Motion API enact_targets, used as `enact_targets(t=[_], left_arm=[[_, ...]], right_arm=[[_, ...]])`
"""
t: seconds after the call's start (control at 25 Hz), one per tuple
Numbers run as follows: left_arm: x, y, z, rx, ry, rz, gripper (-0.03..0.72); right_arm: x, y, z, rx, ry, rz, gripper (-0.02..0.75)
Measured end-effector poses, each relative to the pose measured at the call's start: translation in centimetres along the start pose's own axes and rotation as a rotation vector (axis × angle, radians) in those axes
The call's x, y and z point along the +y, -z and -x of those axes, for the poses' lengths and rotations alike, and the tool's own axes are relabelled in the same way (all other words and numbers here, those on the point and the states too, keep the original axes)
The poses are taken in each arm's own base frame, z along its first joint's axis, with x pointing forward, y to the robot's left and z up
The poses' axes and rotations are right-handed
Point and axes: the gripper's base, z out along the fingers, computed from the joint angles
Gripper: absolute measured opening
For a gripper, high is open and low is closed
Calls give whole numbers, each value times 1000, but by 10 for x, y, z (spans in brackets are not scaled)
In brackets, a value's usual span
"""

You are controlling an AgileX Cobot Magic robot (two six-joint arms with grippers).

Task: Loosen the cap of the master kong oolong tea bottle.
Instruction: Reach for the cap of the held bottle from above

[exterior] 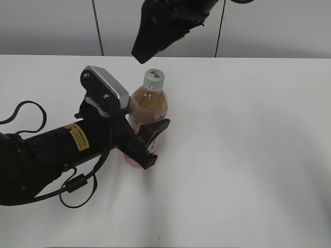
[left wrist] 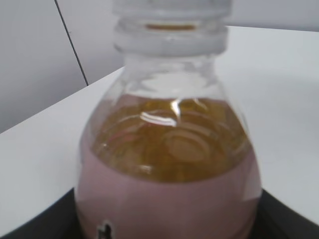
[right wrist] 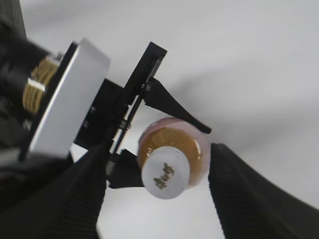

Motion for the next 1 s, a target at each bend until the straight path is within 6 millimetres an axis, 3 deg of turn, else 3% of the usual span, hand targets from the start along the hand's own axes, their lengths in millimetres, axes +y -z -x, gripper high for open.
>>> enact_targets(t=[0.16, 0.36, 1.0], left_arm=[[0, 0, 0, 0, 0, 0, 428], [0, 0, 0, 0, 0, 0, 428], [0, 0, 0, -2, -1, -1, 428]], right_arm=[[-1, 0, -1, 12, -561, -12, 489], [-4, 0, -4, 25, -900, -58, 447], [-15, -28, -11, 84, -1101, -48, 428]])
